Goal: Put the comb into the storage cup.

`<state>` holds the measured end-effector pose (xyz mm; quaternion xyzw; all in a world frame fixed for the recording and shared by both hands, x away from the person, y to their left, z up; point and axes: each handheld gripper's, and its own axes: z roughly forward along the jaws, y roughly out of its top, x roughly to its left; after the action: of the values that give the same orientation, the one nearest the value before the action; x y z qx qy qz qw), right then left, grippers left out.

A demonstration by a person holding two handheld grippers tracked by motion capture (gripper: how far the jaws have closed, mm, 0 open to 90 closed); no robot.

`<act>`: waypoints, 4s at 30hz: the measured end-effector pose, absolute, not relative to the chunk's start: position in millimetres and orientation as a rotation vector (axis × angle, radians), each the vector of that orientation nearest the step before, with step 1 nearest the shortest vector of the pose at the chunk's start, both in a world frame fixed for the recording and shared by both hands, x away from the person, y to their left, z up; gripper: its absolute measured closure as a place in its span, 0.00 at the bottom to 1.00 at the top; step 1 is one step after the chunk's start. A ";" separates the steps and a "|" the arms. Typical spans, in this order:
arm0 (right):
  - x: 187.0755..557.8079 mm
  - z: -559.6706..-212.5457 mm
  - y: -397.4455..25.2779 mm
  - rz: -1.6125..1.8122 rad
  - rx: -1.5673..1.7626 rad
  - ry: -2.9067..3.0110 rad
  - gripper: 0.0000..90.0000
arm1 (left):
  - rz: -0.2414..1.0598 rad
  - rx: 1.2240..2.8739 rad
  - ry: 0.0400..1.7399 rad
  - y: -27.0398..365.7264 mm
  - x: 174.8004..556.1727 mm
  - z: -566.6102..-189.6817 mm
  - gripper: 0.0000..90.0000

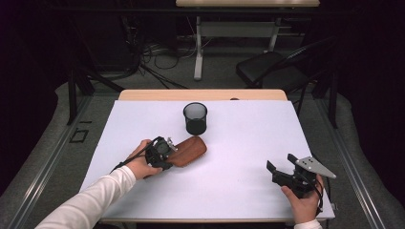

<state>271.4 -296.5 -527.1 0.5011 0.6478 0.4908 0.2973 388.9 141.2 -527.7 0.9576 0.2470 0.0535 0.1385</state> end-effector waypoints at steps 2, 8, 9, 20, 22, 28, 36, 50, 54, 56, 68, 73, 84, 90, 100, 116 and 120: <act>271.3 -527.1 -296.2 1.304 1.333 1.722 0.15 | 0.157 2.760 0.720 142.7 388.5 -527.7 0.80; 271.4 -527.3 -296.4 1.303 1.332 1.723 0.15 | 0.151 2.737 0.722 144.8 387.8 -527.2 0.80; 271.4 -527.2 -296.4 1.304 1.331 1.721 0.15 | 0.148 2.729 0.725 145.1 387.6 -526.9 0.80; 271.4 -527.3 -296.7 1.305 1.334 1.721 0.15 | 0.113 2.647 0.742 148.8 385.8 -520.3 0.80; 271.3 -527.4 -296.8 1.305 1.335 1.720 0.15 | 0.108 2.618 0.742 150.4 386.1 -518.3 0.80; 271.3 -527.4 -296.7 1.306 1.339 1.721 0.15 | 0.100 2.544 0.755 152.8 384.7 -511.2 0.80; 271.4 -527.4 -296.9 1.302 1.335 1.723 0.15 | 0.104 2.463 0.770 160.4 384.5 -497.9 0.80; 271.4 -527.7 -296.8 1.305 1.343 1.723 0.15 | 0.145 2.349 0.770 162.8 381.9 -473.7 0.80; 271.2 -527.6 -296.9 1.301 1.345 1.730 0.15 | 0.176 2.317 0.754 160.3 380.1 -464.8 0.80; 271.2 -527.7 -296.9 1.300 1.345 1.730 0.15 | 0.185 2.295 0.745 158.9 379.3 -461.2 0.80; 271.5 -528.0 -296.8 1.303 1.345 1.728 0.16 | 0.181 2.188 0.726 142.5 376.9 -451.3 0.80; 271.8 -528.3 -297.6 1.301 1.340 1.726 0.16 | 0.182 2.155 0.735 134.9 378.2 -451.8 0.80; 272.1 -528.9 -296.6 1.305 1.345 1.728 0.16 | 0.172 2.107 0.743 124.7 380.1 -452.7 0.80; 271.8 -528.6 -296.8 1.305 1.346 1.733 0.16 | 0.231 2.071 0.768 122.2 375.8 -453.4 0.80; 272.5 -529.3 -296.6 1.305 1.351 1.733 0.16 | 0.223 2.011 0.772 119.1 374.6 -453.8 0.80; 273.7 -530.5 -297.7 1.302 1.353 1.736 0.16 | 0.225 1.920 0.772 107.6 370.4 -457.2 0.80; 274.0 -530.7 -297.7 1.305 1.350 1.732 0.16 | 0.249 1.907 0.769 106.2 368.1 -457.0 0.80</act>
<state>274.0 -297.7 -530.7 0.5058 0.6492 0.4889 0.2893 368.1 106.2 -457.0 0.7919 0.3195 0.1035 0.5100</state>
